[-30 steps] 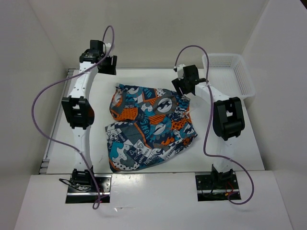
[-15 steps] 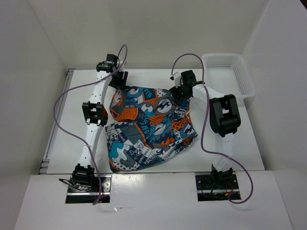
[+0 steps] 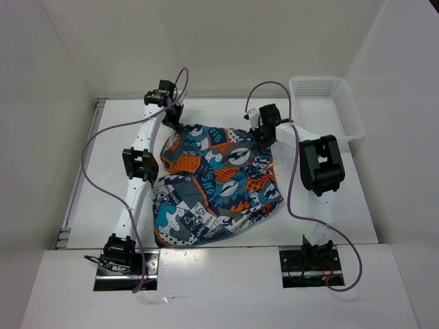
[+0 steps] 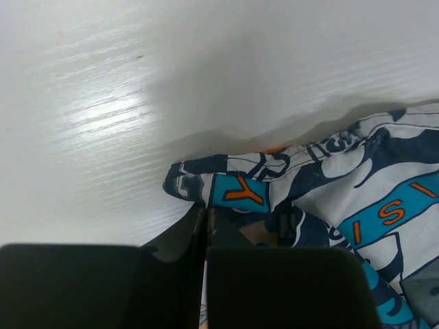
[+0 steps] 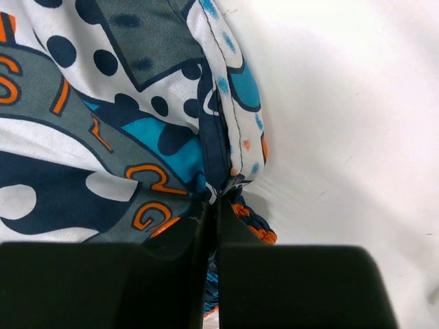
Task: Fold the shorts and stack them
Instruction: Flatten the shorts out, then fold the shorts
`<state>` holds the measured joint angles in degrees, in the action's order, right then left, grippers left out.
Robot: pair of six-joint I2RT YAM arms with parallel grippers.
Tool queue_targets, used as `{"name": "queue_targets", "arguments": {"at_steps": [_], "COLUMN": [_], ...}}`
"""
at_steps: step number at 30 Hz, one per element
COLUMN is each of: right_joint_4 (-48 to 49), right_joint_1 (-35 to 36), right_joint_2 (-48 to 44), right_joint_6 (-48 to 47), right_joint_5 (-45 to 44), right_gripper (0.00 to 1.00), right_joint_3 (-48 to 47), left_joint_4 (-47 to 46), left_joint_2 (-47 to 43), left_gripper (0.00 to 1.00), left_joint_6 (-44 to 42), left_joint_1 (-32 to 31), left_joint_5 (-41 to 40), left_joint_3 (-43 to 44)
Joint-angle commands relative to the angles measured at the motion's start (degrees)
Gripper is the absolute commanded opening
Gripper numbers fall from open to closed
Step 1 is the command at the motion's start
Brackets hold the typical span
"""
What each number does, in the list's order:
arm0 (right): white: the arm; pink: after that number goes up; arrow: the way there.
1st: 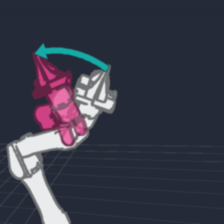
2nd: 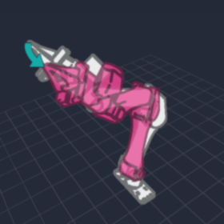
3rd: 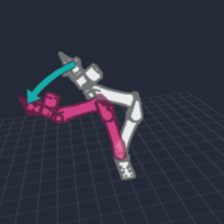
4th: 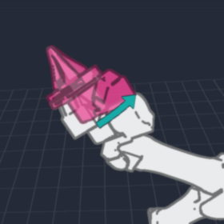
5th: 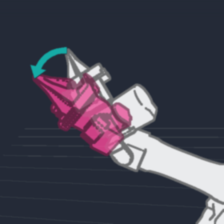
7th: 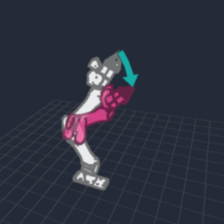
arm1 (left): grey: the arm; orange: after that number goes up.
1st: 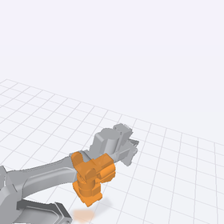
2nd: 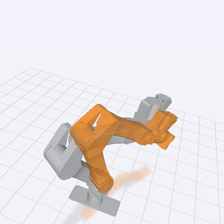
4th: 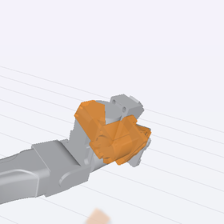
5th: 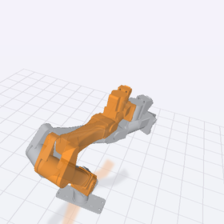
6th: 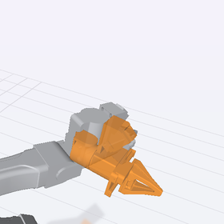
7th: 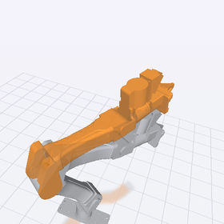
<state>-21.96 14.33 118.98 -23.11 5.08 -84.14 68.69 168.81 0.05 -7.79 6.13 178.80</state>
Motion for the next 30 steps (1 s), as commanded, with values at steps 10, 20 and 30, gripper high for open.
{"name": "queue_targets", "arguments": {"at_steps": [10, 20, 30], "right_joint_4": [2.36, 0.51, -9.6], "right_joint_1": [-1.31, -6.33, -7.47], "right_joint_2": [-3.23, -3.23, -6.65], "right_joint_6": [-3.52, -2.9, -1.86], "right_joint_5": [-4.91, -0.34, 15.22], "right_gripper": [0.71, 0.51, 0.63], "right_joint_3": [-3.49, -3.06, -12.45], "left_joint_4": [-1.81, -1.8, -1.8], "left_joint_2": [-7.27, -6.74, -5.69], "left_gripper": [0.0, 0.0, 0.0], "left_joint_6": [-0.05, -0.05, -0.05], "left_joint_1": [-2.4, -2.4, -2.4], "left_joint_5": [-1.82, -4.37, -6.66], "left_joint_3": [0.94, 0.94, 0.94]}}
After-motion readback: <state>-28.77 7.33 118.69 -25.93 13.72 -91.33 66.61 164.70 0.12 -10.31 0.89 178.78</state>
